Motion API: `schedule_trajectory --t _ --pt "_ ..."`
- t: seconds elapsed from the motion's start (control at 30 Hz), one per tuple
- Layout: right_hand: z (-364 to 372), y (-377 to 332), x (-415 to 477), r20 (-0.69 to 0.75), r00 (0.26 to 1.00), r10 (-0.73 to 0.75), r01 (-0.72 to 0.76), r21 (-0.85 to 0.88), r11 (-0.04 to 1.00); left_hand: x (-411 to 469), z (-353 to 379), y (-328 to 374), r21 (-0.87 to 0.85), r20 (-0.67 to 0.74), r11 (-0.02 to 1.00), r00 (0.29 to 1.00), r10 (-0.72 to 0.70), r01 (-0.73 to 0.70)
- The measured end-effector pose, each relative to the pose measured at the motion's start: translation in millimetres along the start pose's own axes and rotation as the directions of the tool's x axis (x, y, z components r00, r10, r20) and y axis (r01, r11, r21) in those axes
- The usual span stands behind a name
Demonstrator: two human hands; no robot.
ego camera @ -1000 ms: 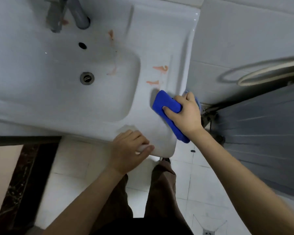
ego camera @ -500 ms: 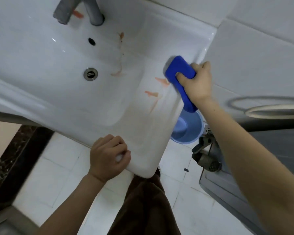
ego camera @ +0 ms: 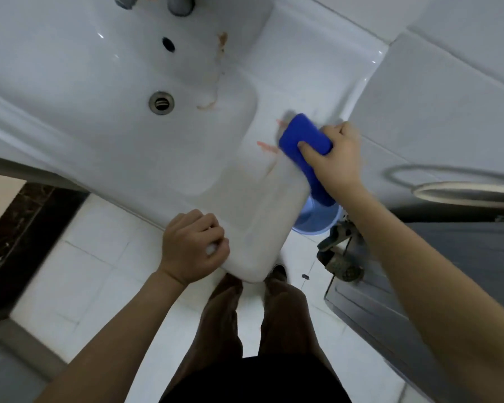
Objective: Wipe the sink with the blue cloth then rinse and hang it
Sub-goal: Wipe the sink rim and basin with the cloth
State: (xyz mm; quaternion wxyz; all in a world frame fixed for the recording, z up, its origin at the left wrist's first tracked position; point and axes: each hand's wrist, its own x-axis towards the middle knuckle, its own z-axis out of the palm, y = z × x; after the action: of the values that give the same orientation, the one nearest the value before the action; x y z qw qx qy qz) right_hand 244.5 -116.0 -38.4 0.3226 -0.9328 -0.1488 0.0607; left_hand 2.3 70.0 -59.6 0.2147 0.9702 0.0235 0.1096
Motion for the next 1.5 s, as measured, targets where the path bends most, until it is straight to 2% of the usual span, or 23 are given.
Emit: schedule_trajectory --t 0.1,0.2,0.3,0.37,0.47,0.57,0.63,0.7,0.8,0.83,0.93,0.97,1.07,1.13,1.23,1.27,1.3,1.33,1.4,1.43,1.5 --pt "-12.5 11.1 59.2 -0.063 0.997 0.036 -0.039 -0.039 0.998 -0.3 -0.3 -0.1 -0.016 -0.006 1.000 1.000 -0.015 0.015" --pt "-21.8 14.5 98.8 -0.107 0.994 0.008 -0.022 -0.126 0.992 -1.0 2.8 0.4 0.000 -0.032 1.000 0.999 -0.031 0.032" --pt "-17.4 17.5 96.5 -0.062 0.998 -0.024 0.016 -0.123 0.992 -6.8 6.8 3.2 0.042 -0.067 0.993 0.992 -0.108 0.111" --pt "-12.3 14.5 63.1 -0.002 0.999 -0.051 0.051 -0.115 0.992 -11.0 8.9 8.3 0.046 -0.090 0.985 0.982 -0.163 0.168" --pt "-3.0 -4.3 -12.7 0.133 0.973 -0.189 0.207 -0.143 0.968 -12.8 7.9 15.0 -0.007 -0.118 0.972 0.965 -0.234 0.234" --pt "5.3 -15.3 -52.3 0.279 0.873 -0.400 0.454 -0.164 0.876 -12.3 7.4 18.2 -0.086 -0.154 0.964 0.953 -0.263 0.252" --pt "1.4 -10.5 -38.4 0.324 0.822 -0.469 0.535 -0.154 0.831 -13.1 8.7 19.3 -0.114 -0.170 0.958 0.945 -0.279 0.262" --pt "-7.2 0.0 -1.6 0.256 0.863 -0.436 0.487 -0.185 0.854 -13.6 11.4 19.9 -0.111 -0.174 0.954 0.940 -0.295 0.279" --pt "-25.6 11.2 75.8 0.140 0.944 -0.299 0.326 -0.254 0.911 -11.1 14.7 18.8 -0.086 -0.178 0.955 0.939 -0.294 0.283" --pt "-29.1 8.7 96.2 0.150 0.944 -0.292 0.326 -0.305 0.895 -10.8 15.9 18.5 -0.078 -0.180 0.956 0.939 -0.293 0.283" --pt "-15.4 -9.9 127.8 0.286 0.873 -0.396 0.488 -0.486 0.724 -12.8 18.8 16.2 -0.073 -0.198 0.950 0.930 -0.311 0.302" --pt "-4.4 -18.6 125.9 0.307 0.862 -0.403 0.505 -0.463 0.728 -13.4 20.3 16.4 -0.074 -0.198 0.949 0.928 -0.315 0.306" --pt "37.6 -43.0 85.3 0.326 0.888 -0.324 0.421 -0.290 0.860 -14.0 20.2 17.8 -0.069 -0.193 0.944 0.924 -0.330 0.323" --pt "59.3 -55.3 33.6 0.385 0.831 -0.401 0.494 -0.180 0.851 -13.8 20.9 18.7 -0.072 -0.191 0.944 0.924 -0.331 0.323" --pt "62.8 -58.8 -17.6 0.529 0.593 -0.607 0.720 -0.012 0.694 -15.1 17.6 17.6 -0.081 -0.178 0.943 0.926 -0.333 0.324" --pt "59.8 -56.6 -5.1 0.528 0.558 -0.640 0.752 0.003 0.659 -15.1 17.7 17.8 -0.081 -0.184 0.944 0.926 -0.329 0.320" --pt "56.7 -54.1 16.9 0.502 0.582 -0.639 0.752 -0.034 0.658 -15.2 18.4 17.8 -0.076 -0.193 0.947 0.927 -0.321 0.312" --pt "53.7 -49.8 45.2 0.461 0.661 -0.593 0.703 -0.104 0.703 -15.2 19.3 17.1 -0.076 -0.200 0.950 0.929 -0.311 0.302" --pt "42.1 -39.1 104.7 0.294 0.852 -0.434 0.504 -0.238 0.830 -14.9 21.1 15.4 -0.085 -0.222 0.954 0.928 -0.299 0.287" --pt "37.6 -35.2 119.7 0.210 0.903 -0.375 0.421 -0.252 0.871 -14.6 22.1 15.0 -0.088 -0.234 0.954 0.925 -0.299 0.286" --pt "44.1 -38.2 106.5 0.166 0.917 -0.362 0.395 -0.256 0.882 -13.1 23.3 13.9 -0.088 -0.240 0.953 0.922 -0.302 0.289"
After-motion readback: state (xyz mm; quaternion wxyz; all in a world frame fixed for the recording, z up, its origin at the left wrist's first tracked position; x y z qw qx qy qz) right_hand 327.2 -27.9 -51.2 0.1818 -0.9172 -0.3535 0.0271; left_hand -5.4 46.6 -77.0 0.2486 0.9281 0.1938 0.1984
